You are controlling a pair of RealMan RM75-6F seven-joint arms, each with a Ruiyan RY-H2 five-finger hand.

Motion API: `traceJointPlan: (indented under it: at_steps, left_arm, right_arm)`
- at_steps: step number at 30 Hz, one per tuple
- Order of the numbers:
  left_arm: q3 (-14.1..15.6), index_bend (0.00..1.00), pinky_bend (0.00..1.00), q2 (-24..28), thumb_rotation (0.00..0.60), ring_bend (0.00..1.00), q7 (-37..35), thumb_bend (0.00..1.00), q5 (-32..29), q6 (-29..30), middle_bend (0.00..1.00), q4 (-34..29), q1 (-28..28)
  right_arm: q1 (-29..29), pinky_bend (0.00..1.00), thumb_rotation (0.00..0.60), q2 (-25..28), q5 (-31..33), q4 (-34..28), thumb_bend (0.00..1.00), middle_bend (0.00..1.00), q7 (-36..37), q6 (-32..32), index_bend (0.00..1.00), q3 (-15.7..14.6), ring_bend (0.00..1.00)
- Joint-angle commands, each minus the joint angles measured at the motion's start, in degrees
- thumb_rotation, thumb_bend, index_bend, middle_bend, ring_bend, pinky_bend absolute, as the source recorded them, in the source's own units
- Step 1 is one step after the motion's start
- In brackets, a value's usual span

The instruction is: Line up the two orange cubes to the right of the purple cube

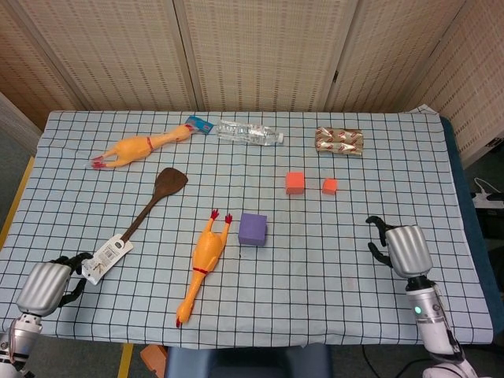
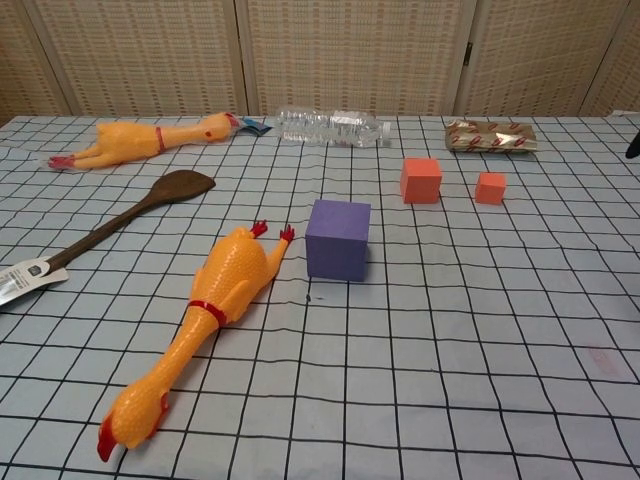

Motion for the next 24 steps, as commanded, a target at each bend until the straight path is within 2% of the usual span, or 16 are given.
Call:
traceJointPlan:
  at_steps: [1, 8, 12, 18, 24]
  left_arm:
    - [-0.1, 0.28, 0.63, -0.8, 0.600, 0.46, 0.5, 0.43, 0.9, 1.2, 0.51, 0.7, 0.3]
    - [0.3, 0.28, 0.63, -1.1, 0.600, 0.46, 0.3, 0.43, 2.5, 1.4, 0.51, 1.0, 0.1]
    - [0.0, 0.28, 0.63, -1.4, 0.600, 0.46, 1.5, 0.43, 2.6, 1.9, 0.51, 1.4, 0.1]
    - [-0.1, 0.28, 0.63, -1.7, 0.600, 0.46, 1.5, 0.43, 3.1, 2.9, 0.51, 2.1, 0.3]
    - [0.0, 0.28, 0.63, -1.9, 0.600, 0.46, 1.3, 0.43, 2.9, 2.0, 0.52, 2.3, 0.0]
  right_arm:
    - [4.1, 0.92, 0.600, -1.6, 3.1, 0.6, 0.17, 0.80, -2.3, -4.0, 0.39, 3.9, 0.88]
    - [12.5, 0.94, 0.600, -3.7, 11.2, 3.2, 0.17, 0.85, -6.7, -14.6, 0.37, 9.9, 0.92]
    - [17.6, 0.95, 0.600, -7.1, 16.0, 9.0, 0.17, 0.86, -8.8, -19.8, 0.35, 12.4, 0.93]
    - [24.5, 0.95, 0.600, -12.8, 22.9, 19.2, 0.13, 0.87, -9.6, -28.8, 0.28, 14.3, 0.93]
    - [29.6, 0.95, 0.600, -18.0, 27.3, 28.6, 0.12, 0.87, -6.9, -36.5, 0.26, 15.1, 0.93]
